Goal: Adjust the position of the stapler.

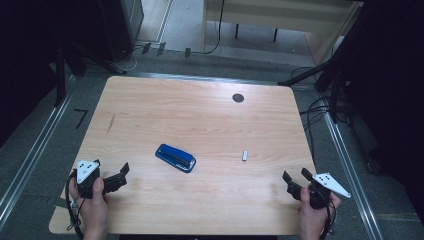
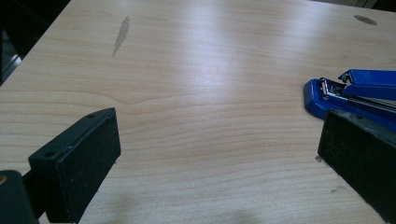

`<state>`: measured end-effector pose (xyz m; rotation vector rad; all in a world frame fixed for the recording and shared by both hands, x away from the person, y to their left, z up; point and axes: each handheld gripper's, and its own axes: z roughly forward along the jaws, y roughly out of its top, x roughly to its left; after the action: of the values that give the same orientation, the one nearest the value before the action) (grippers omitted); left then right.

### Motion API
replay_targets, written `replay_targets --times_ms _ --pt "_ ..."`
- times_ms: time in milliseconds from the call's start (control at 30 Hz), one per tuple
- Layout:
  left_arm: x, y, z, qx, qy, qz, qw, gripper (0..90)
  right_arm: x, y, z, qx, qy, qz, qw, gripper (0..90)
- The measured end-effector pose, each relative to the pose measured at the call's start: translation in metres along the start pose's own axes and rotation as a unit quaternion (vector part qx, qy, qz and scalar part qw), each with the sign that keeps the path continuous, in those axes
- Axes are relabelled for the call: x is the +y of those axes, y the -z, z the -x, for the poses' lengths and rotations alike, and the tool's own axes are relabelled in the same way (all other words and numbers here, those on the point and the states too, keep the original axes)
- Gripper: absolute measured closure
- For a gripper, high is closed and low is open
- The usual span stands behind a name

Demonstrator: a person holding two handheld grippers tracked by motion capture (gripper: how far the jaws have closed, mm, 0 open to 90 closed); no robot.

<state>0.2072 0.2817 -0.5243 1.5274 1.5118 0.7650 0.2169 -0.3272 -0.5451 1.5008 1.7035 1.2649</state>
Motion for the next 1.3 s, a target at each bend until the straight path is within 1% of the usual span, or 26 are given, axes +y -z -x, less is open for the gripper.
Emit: replay_targets --times_ms 67,100,167,200,267,333,367,400,433,467,500,533,600,667,733,767,867,933,1033,1100,1167,1300 --pt "0.000 -0.001 0.001 0.008 -0.004 -0.004 1.0000 0.0 0.000 -0.001 -0.003 0.002 0.014 -0.002 0.9999 24.3" --pt "0.001 -0.002 0.002 0.013 -0.009 -0.009 0.9998 0.0 0.000 -0.002 -0.003 0.006 0.022 0.000 0.9997 25.5" --pt "0.001 -0.004 0.006 0.023 -0.025 -0.017 0.9993 0.0 0.001 -0.003 -0.004 0.010 0.041 0.002 0.9991 27.4" --pt "0.001 -0.004 0.008 0.028 -0.036 -0.020 0.9988 0.0 0.002 -0.003 -0.005 0.011 0.044 0.001 0.9990 27.5" --pt "0.002 -0.006 0.012 0.036 -0.052 -0.019 0.9978 0.0 0.002 -0.004 -0.005 0.017 0.047 0.008 0.9987 28.4" --pt "0.002 -0.008 0.013 0.037 -0.057 -0.020 0.9975 0.0 0.002 -0.005 -0.005 0.020 0.046 0.007 0.9987 28.3" --pt "0.002 -0.009 0.014 0.036 -0.057 -0.020 0.9975 0.0 0.002 -0.004 -0.006 0.025 0.040 -0.003 0.9989 27.4" --pt "0.003 -0.009 0.014 0.035 -0.057 -0.022 0.9975 0.0 0.002 -0.003 -0.007 0.036 0.030 -0.015 0.9988 24.5" --pt "0.003 -0.009 0.014 0.037 -0.058 -0.024 0.9974 0.0 0.002 -0.003 -0.007 0.049 0.022 -0.021 0.9983 22.5" --pt "0.003 -0.009 0.014 0.037 -0.059 -0.026 0.9973 0.0 0.002 -0.003 -0.008 0.063 0.022 -0.022 0.9975 22.5" --pt "0.003 -0.009 0.014 0.037 -0.059 -0.026 0.9973 0.0 0.002 -0.003 -0.008 0.063 0.022 -0.022 0.9975 22.5" --pt "0.003 -0.009 0.014 0.033 -0.061 -0.026 0.9973 0.0 0.004 0.000 -0.013 0.077 0.036 -0.026 0.9960 19.3" --pt "0.003 -0.009 0.014 0.032 -0.060 -0.026 0.9973 0.0 0.005 0.002 -0.016 0.089 0.049 -0.026 0.9945 18.7" --pt "0.003 -0.009 0.013 0.029 -0.058 -0.021 0.9977 0.0 0.006 0.002 -0.019 0.096 0.048 -0.029 0.9938 19.8" --pt "0.003 -0.009 0.013 0.030 -0.054 -0.024 0.9978 0.0 0.006 0.002 -0.023 0.101 0.050 -0.036 0.9929 20.0" --pt "0.003 -0.010 0.012 0.027 -0.052 -0.025 0.9980 0.0 0.006 0.003 -0.025 0.104 0.052 -0.038 0.9925 19.5" --pt "0.004 -0.010 0.011 0.022 -0.049 -0.032 0.9980 0.0 0.009 0.003 -0.033 0.107 0.069 -0.038 0.9911 17.8" --pt "0.004 -0.010 0.010 0.022 -0.047 -0.031 0.9982 0.0 0.010 0.002 -0.038 0.112 0.076 -0.047 0.9897 16.0" --pt "0.004 -0.011 0.008 0.017 -0.036 -0.036 0.9986 0.0 0.011 -0.001 -0.046 0.119 0.086 -0.055 0.9876 14.0" --pt "0.004 -0.011 0.007 0.015 -0.031 -0.037 0.9987 0.0 0.013 -0.003 -0.053 0.122 0.099 -0.058 0.9859 13.8" --pt "0.004 -0.011 0.007 0.014 -0.032 -0.037 0.9987 0.0 0.015 -0.005 -0.059 0.121 0.112 -0.064 0.9843 13.6" --pt "0.004 -0.011 0.008 0.015 -0.039 -0.037 0.9984 0.0 0.021 -0.013 -0.072 0.130 0.130 -0.071 0.9804 13.3"
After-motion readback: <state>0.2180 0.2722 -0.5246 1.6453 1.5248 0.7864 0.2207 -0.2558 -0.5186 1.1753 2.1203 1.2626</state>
